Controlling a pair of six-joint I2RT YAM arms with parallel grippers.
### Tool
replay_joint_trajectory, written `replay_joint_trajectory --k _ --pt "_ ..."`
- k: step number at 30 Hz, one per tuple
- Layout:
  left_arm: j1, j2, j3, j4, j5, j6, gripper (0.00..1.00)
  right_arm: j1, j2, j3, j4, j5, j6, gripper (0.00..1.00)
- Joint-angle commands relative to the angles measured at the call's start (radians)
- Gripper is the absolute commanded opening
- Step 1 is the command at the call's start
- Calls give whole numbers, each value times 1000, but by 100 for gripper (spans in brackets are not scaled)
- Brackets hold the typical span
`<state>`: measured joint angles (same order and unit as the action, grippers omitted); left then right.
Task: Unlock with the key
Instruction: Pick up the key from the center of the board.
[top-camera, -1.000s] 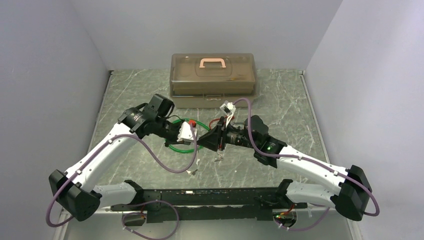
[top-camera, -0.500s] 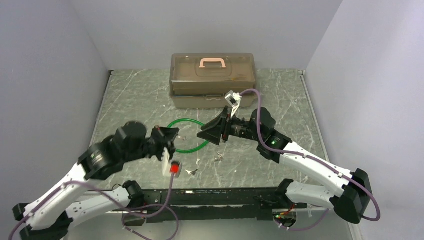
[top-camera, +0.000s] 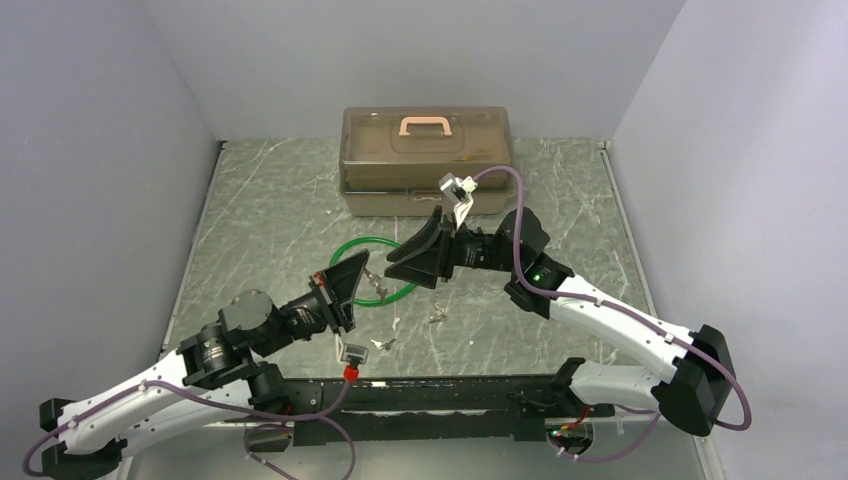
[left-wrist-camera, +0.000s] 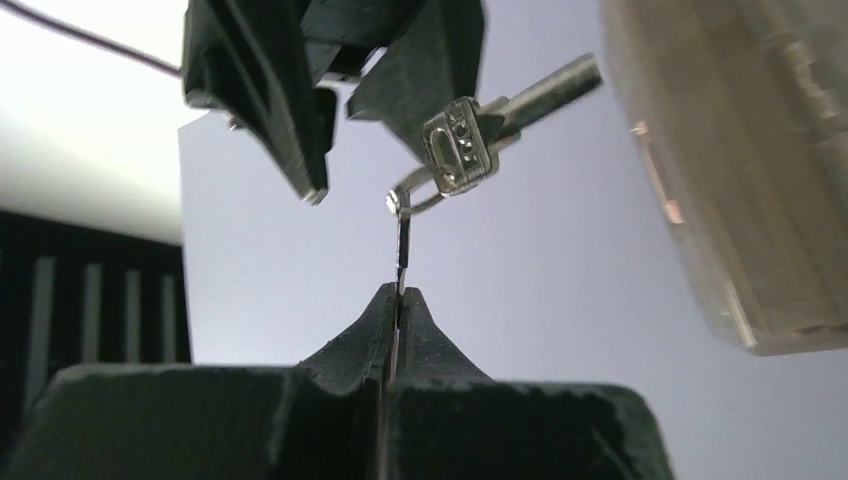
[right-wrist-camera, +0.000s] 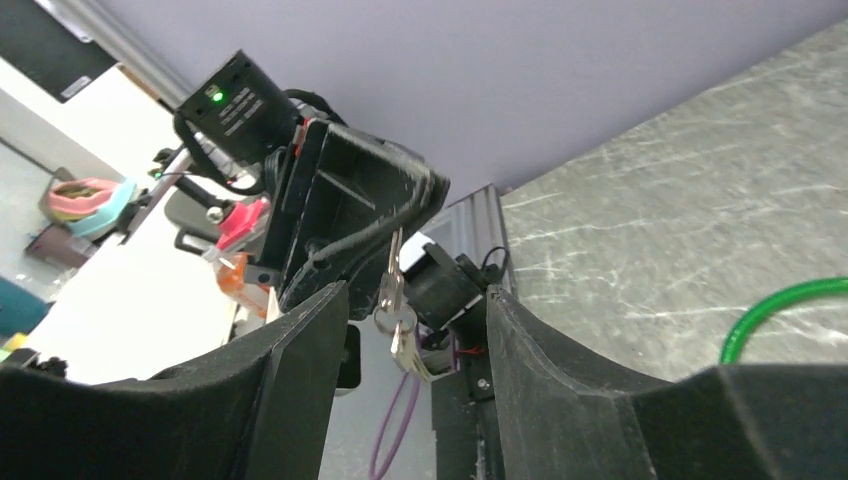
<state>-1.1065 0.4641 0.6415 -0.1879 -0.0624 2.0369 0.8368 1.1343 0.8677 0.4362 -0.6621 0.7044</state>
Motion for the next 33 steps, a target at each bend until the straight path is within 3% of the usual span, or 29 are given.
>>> replay_joint_trajectory --k 1,14,19,23,27,31,33 --pt "-7 20 -27 261 -32 345 0 9 9 -15 134 -66 63 56" --pt "-37 66 -40 314 -57 390 0 9 61 -41 329 -102 171 50" --pt "-42 65 -48 315 -66 390 0 9 67 -65 386 -99 209 31" --pt "-45 72 -55 327 -78 391 0 9 64 -83 404 -98 224 2" --pt "-47 70 -71 332 -74 390 1 8 43 -113 434 -80 238 0" --pt "-47 70 -74 323 -87 344 38 6 4 -157 448 -58 237 0" --pt "-49 79 -56 308 -115 277 68 -2 -23 -174 427 -49 224 0"
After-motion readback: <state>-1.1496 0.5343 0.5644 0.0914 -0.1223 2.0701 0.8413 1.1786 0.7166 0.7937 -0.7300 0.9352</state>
